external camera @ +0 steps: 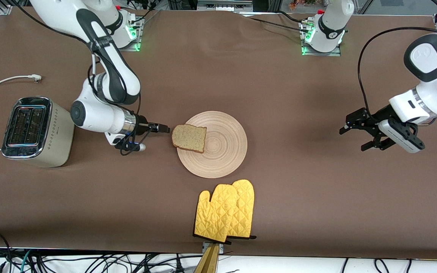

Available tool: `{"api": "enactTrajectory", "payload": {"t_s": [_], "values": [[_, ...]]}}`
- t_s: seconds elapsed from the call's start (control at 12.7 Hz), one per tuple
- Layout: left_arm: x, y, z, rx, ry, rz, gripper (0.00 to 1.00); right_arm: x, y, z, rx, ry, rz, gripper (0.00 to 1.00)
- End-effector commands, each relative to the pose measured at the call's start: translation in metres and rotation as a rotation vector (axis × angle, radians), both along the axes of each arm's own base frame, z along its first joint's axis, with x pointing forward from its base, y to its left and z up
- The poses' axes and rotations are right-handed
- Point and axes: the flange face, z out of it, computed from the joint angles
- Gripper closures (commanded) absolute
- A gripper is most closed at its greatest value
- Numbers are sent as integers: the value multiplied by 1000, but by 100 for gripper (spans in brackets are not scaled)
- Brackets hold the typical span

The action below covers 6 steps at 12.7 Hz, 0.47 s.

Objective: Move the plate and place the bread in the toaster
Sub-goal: 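Reach the right gripper to the bread slice while the left gripper withdraws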

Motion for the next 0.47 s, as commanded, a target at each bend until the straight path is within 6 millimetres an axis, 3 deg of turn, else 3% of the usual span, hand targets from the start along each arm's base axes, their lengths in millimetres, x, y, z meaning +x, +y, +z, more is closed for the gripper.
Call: {"api": "enactTrajectory", "payload": {"t_s": [0.0,0.08,0.16,0.24,0.39], "values": [[-26,10,37,72,46,84,0,-4,15,-26,35,-39,0,25],[-31,10,48,93,66,121,0,-5,15,-34,33,-34,10,33],[-37,10,56,92,114,147,0,-5,16,-36,33,-31,11,58],[-43,12,70,112,146,162,0,-5,16,-36,33,-33,15,76],[-64,17,102,223,156,166,0,-1,13,-27,43,-55,33,98]]}}
